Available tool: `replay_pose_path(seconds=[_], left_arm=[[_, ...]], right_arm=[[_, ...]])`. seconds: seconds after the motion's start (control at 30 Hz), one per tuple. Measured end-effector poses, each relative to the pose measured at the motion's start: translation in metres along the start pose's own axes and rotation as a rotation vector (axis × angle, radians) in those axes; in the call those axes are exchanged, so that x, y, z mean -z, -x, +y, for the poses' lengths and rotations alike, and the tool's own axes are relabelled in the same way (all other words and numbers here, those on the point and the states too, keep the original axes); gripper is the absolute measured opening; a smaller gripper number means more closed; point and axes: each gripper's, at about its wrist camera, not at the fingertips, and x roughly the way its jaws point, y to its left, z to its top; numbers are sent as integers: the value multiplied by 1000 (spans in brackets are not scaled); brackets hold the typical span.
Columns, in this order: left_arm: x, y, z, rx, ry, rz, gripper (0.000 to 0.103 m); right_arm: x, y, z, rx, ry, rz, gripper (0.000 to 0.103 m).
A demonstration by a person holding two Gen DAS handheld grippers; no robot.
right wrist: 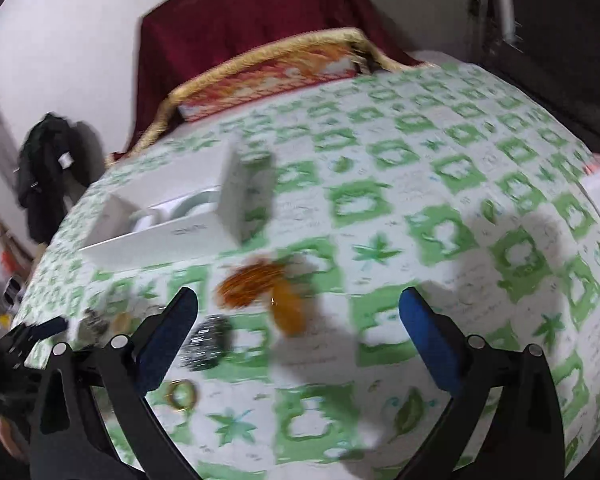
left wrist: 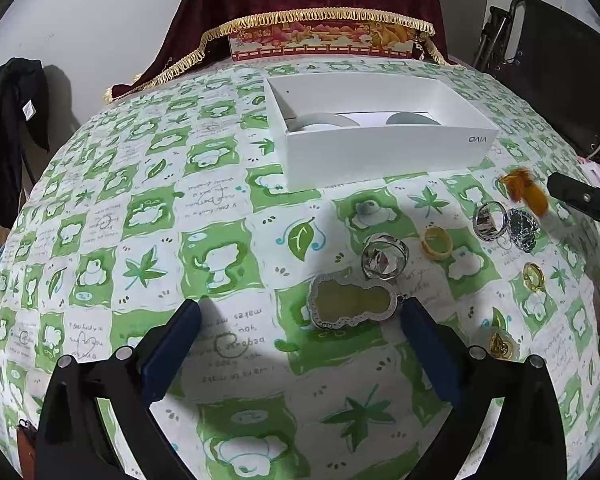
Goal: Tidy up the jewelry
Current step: 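Withdraw both tools from the box back toward the remaining jewelry, then move the left tool to the silver locket while the right tool reaches the amber necklace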
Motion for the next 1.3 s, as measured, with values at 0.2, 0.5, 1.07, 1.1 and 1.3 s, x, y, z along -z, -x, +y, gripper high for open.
replay_pose_path(seconds=[0.2,0.5,1.07,1.1,1.3], left_arm=[[0,0,0,1,1,0,100],[0,0,-1,1,1,0,100],[-5,-3,0,13,-43,-4,100],[-5,-3,-1,14,-50,-8,100],[-7,-1,-10,56,-106,-37,77]], right_arm=[[3,-10,31,55,164,51,98],[-3,-18,-16,56,-67,83,99],[5,-26,8,116,165,160,99],[5,-24,8,91,166,149,99],[4,-22,11,91,168,134,99]])
